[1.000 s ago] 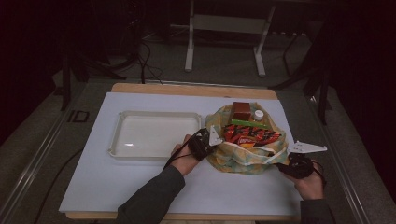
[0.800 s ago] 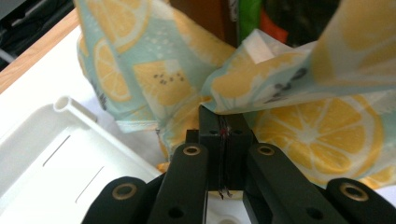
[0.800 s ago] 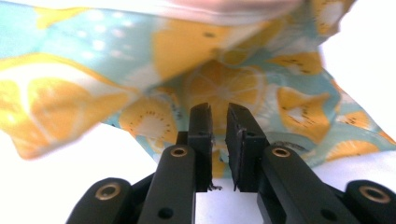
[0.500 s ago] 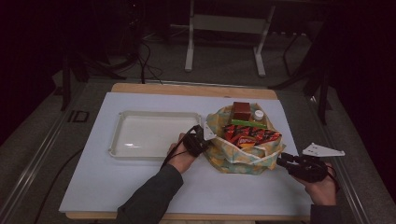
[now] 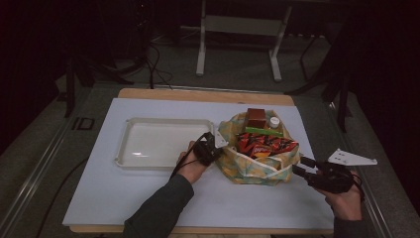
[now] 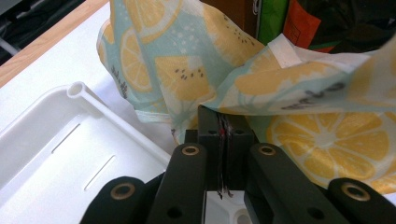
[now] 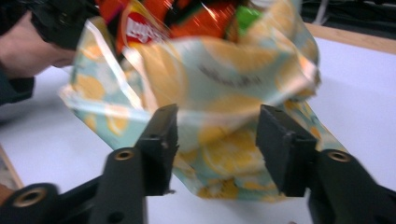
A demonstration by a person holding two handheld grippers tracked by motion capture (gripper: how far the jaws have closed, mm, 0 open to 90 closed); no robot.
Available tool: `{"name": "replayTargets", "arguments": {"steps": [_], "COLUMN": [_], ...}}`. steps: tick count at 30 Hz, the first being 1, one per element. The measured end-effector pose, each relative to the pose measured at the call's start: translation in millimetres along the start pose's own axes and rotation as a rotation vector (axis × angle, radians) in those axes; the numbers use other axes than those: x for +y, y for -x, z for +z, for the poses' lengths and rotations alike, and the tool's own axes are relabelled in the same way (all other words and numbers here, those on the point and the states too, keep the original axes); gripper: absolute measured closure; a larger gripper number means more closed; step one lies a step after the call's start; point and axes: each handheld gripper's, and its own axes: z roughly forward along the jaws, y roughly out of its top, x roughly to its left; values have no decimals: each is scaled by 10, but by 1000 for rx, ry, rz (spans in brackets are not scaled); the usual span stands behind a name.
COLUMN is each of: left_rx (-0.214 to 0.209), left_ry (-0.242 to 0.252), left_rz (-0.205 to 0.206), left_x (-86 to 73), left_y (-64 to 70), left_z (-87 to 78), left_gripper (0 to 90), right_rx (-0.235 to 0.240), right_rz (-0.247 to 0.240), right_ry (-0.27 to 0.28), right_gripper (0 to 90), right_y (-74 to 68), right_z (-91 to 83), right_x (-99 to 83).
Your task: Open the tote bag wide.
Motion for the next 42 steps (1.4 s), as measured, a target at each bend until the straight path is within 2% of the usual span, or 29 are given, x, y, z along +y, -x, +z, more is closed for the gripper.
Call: {"name": "replayTargets", "arguments": {"steps": [2,10,16,22,30,37,42], "left_rx": [0,4,4,-4,-17,-24,-18], "left_ry": [2,6,9,13,22,31,35], "left_rz": [-3,-7,-10,-14,-20,-34,-40], "left_x": [-2,-20,-21,-25,-50,-64,-97], "left_y": [-1,-20,-14,-5,0,-13,-41], "left_z": [-2,-22,-16,-8,-16,-51,-99], "left_gripper": [872,866,863,856,826,760,672], "right_rx": [-12,-53,-63,-53,-48,-28,-49], "right_rz": [-13,-9,-12,-24,-8,9,13], "right_ry": [4,50,71,3,-85,-140,-189], "right_gripper": [387,237,222,261,343,531,570], "right_y": [-32,-95,-107,-85,-7,75,128], "right_z": [28,97,105,266,452,581,654], "right_x": [42,172,263,196,-8,-130,-208]}}
